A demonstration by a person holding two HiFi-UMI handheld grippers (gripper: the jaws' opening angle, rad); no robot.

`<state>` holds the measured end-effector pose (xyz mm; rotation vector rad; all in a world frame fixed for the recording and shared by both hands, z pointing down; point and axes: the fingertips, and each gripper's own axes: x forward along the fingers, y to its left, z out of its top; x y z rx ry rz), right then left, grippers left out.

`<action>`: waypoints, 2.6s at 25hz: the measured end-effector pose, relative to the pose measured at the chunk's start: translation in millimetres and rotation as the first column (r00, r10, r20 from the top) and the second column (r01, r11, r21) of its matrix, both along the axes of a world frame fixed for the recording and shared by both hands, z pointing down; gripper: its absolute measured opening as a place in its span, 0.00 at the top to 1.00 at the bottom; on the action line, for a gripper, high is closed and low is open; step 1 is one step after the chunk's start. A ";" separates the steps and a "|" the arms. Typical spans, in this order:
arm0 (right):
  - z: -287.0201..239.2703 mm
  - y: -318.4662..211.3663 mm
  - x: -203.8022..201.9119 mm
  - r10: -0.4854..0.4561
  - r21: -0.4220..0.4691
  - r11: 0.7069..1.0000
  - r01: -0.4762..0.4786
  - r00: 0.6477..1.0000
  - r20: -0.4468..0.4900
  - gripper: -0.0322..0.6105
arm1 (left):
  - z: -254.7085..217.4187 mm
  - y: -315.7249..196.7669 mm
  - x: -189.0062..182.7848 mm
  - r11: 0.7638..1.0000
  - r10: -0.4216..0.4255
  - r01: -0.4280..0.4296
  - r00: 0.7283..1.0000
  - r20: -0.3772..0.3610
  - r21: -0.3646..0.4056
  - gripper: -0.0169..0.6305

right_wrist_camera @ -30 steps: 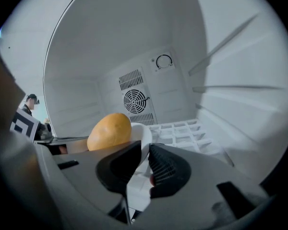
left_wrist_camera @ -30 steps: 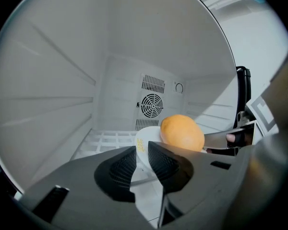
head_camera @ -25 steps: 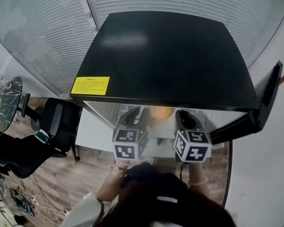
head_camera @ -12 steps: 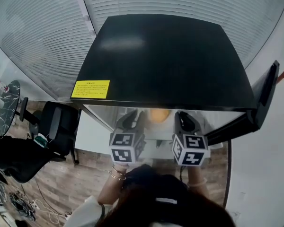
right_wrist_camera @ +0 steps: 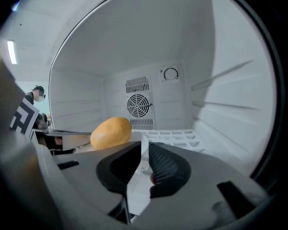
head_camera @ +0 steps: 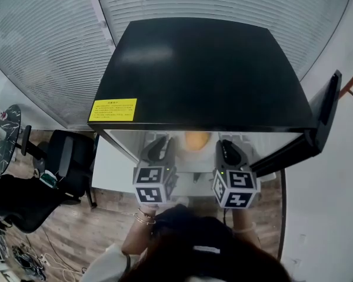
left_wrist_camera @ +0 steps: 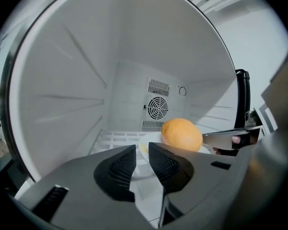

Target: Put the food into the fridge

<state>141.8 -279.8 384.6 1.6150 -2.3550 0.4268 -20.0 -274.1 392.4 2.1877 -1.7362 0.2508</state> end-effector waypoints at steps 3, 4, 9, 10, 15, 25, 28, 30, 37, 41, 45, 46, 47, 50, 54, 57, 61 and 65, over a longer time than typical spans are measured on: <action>-2.3 4.6 0.9 0.006 0.019 1.000 -0.007 1.000 0.006 0.90 | -3.5 4.9 -2.7 1.000 0.001 -0.001 1.000 -0.018 0.019 0.85; -3.1 6.3 2.1 0.014 0.027 1.000 -0.014 1.000 0.005 0.92 | -6.0 7.3 -1.7 1.000 0.006 -0.006 1.000 -0.025 0.028 0.85; -5.1 22.8 3.0 0.016 0.054 0.998 -0.016 1.000 -0.012 0.96 | -16.8 26.1 4.4 0.998 0.018 -0.015 0.999 -0.039 0.055 0.88; -5.8 27.4 2.3 0.012 0.056 0.998 -0.011 1.000 -0.008 0.96 | -17.6 31.1 4.5 0.998 0.015 -0.013 0.999 -0.040 0.055 0.94; -11.9 54.0 0.9 -0.011 0.093 0.996 0.012 1.000 -0.012 0.96 | -22.9 58.6 14.5 0.997 0.031 -0.027 0.998 -0.052 0.070 0.97; -20.5 121.8 0.8 -0.099 0.143 0.985 0.096 0.995 0.015 0.96 | -36.2 126.2 40.6 0.996 0.051 -0.045 0.996 -0.069 0.082 0.97; -22.0 139.4 2.0 -0.124 0.174 0.977 0.122 0.992 0.003 0.96 | -37.8 146.9 49.8 0.995 0.055 -0.048 0.996 -0.076 0.091 0.97; -24.2 149.8 2.1 -0.133 0.197 0.971 0.132 0.991 -0.006 0.96 | -38.5 158.5 54.0 0.994 0.061 -0.052 0.994 -0.087 0.094 0.97; -33.4 176.9 2.5 -0.139 0.233 0.963 0.137 0.990 -0.009 0.96 | -37.6 183.6 66.8 0.992 0.103 -0.094 0.987 -0.125 0.078 0.97; -38.2 188.7 -0.2 -0.127 0.262 0.957 0.128 0.992 -0.021 0.96 | -38.3 199.8 66.9 0.990 0.123 -0.113 0.982 -0.141 0.080 0.97; -41.8 209.5 -7.8 -0.116 0.270 0.955 0.122 0.993 -0.038 0.96 | -40.3 221.2 64.1 0.988 0.142 -0.130 0.978 -0.154 0.089 0.97; -41.9 216.9 -9.7 -0.114 0.268 0.956 0.120 0.993 -0.037 0.96 | -39.9 228.5 63.3 0.987 0.145 -0.132 0.977 -0.159 0.087 0.97; -42.0 224.7 -11.4 -0.112 0.265 0.957 0.118 0.993 -0.037 0.96 | -39.5 236.1 62.0 0.987 0.146 -0.134 0.976 -0.164 0.085 0.97; -45.1 244.0 -13.0 -0.094 0.273 0.956 0.103 0.994 -0.047 0.96 | -40.3 255.9 58.7 0.985 0.158 -0.144 0.974 -0.165 0.090 0.97; -43.2 273.1 -13.5 -0.078 0.290 0.953 0.091 0.995 -0.058 0.96 | -35.4 285.6 56.5 0.984 0.166 -0.153 0.973 -0.158 0.096 0.97; -42.2 295.5 -13.0 -0.073 0.281 0.955 0.092 0.994 -0.077 0.96 | -36.0 306.7 55.7 0.983 0.171 -0.157 0.973 -0.153 0.100 0.97; -49.0 320.0 -13.0 -0.065 0.304 0.949 0.083 0.995 -0.070 0.96 | -38.6 333.0 57.5 0.980 0.180 -0.165 0.974 -0.137 0.113 0.97; -45.6 346.2 -12.5 -0.076 0.297 0.950 0.096 0.994 -0.080 0.96 | -36.1 359.4 60.2 0.981 0.173 -0.158 0.976 -0.134 0.116 0.97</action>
